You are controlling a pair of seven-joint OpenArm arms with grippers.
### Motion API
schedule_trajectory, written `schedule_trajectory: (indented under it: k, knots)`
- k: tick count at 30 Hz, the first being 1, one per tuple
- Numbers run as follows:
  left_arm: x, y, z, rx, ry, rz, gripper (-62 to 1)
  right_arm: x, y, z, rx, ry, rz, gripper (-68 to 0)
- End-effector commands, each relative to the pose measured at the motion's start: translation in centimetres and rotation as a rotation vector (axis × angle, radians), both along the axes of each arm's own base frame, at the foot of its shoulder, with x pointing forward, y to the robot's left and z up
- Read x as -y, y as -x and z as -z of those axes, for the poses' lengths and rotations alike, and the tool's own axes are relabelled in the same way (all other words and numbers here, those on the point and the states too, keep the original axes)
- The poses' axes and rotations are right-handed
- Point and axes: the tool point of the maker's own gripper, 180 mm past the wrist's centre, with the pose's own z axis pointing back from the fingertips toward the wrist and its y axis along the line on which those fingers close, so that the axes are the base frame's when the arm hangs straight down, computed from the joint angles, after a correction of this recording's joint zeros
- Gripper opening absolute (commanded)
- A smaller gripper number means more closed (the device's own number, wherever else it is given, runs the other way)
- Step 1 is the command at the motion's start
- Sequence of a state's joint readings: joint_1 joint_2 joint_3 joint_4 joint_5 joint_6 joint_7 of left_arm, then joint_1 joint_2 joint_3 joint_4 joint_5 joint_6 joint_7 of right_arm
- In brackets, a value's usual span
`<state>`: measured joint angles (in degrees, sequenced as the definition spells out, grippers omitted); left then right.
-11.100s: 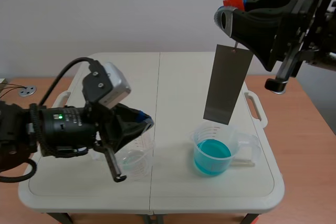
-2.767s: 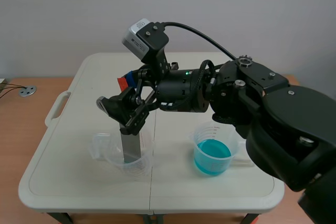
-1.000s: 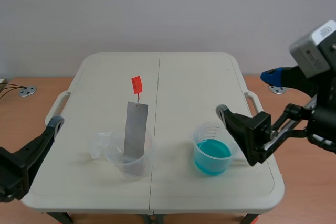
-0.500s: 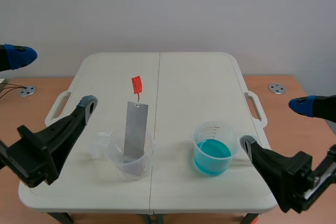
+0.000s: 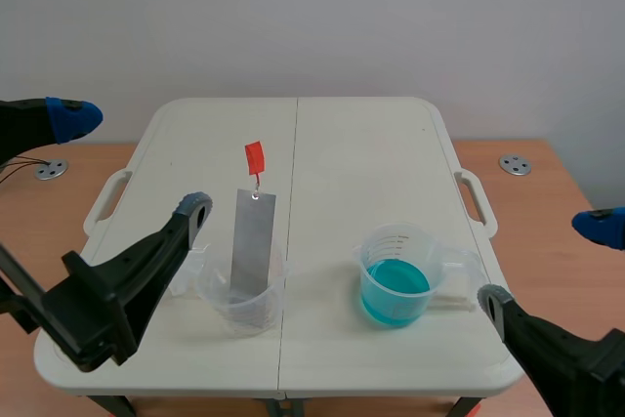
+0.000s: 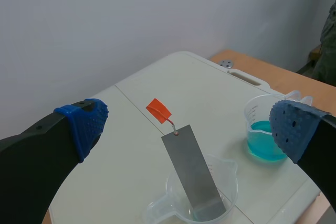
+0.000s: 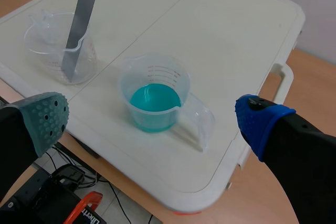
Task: Hold the metal plate by the orange handle, dip it into the blue solution, take it out and point at it, then put the plate back in the beaker on the left.
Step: 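Return to the home posture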
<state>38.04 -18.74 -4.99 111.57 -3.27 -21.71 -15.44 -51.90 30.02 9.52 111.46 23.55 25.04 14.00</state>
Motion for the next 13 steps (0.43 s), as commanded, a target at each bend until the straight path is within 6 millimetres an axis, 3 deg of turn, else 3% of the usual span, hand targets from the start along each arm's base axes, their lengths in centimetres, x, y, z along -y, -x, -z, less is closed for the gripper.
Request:
schedule_trajectory:
  k: [1,13]
  knots:
    - [-0.02,-0.17,-0.31,0.008,0.008,0.0,1.4,-0.04,-0.31,-1.29,0.041,-0.014,-0.001,-1.2]
    - [-0.14,-0.24,0.41,-0.024,-0.016,-0.008,1.4,0.18,-0.4,-1.26,0.038,-0.007,0.005,-1.2]
